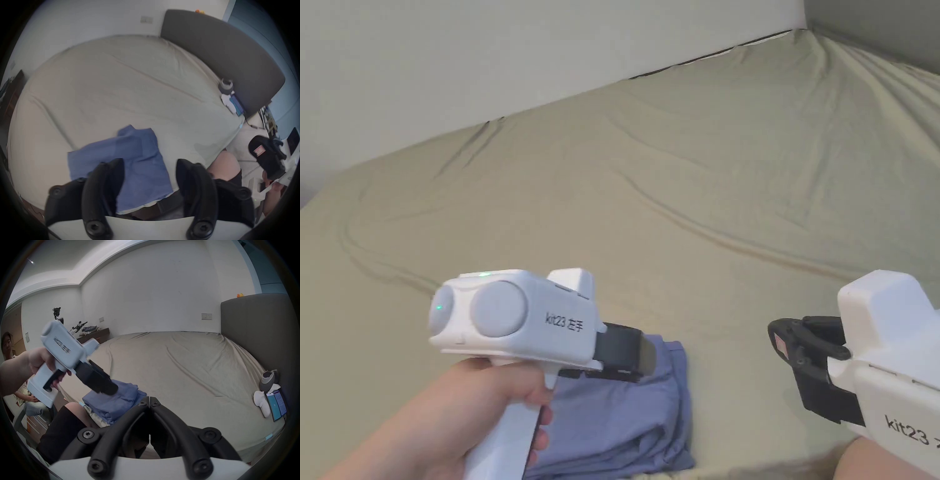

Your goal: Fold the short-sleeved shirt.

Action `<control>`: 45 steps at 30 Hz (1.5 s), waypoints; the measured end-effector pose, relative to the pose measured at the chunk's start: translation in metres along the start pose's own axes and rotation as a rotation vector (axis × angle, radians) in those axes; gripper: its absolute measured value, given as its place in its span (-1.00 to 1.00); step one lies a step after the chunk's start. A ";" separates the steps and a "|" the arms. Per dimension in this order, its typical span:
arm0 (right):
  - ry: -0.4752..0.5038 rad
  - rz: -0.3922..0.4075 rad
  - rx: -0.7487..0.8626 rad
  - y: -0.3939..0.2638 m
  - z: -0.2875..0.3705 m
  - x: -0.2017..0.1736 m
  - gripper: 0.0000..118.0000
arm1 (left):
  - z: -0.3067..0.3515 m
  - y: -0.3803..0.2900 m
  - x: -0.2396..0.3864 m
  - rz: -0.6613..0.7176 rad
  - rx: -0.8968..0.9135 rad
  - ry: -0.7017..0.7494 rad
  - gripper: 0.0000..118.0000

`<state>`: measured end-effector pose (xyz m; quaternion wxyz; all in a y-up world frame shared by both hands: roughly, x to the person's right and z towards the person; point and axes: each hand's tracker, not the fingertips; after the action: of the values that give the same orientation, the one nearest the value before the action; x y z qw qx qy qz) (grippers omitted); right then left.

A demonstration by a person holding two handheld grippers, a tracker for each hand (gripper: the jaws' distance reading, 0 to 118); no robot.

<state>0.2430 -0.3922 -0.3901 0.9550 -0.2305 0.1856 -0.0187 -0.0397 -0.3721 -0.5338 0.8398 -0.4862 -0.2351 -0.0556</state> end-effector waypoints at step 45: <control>0.326 -0.499 -0.524 -0.048 -0.245 0.004 -1.00 | -0.019 -0.127 -0.260 0.580 0.084 -0.517 -0.01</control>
<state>0.1601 -0.5418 -0.5723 0.7880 -0.4984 0.2715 -0.2387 -0.3040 -0.4891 -0.5582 0.7530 -0.4956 -0.2937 0.3180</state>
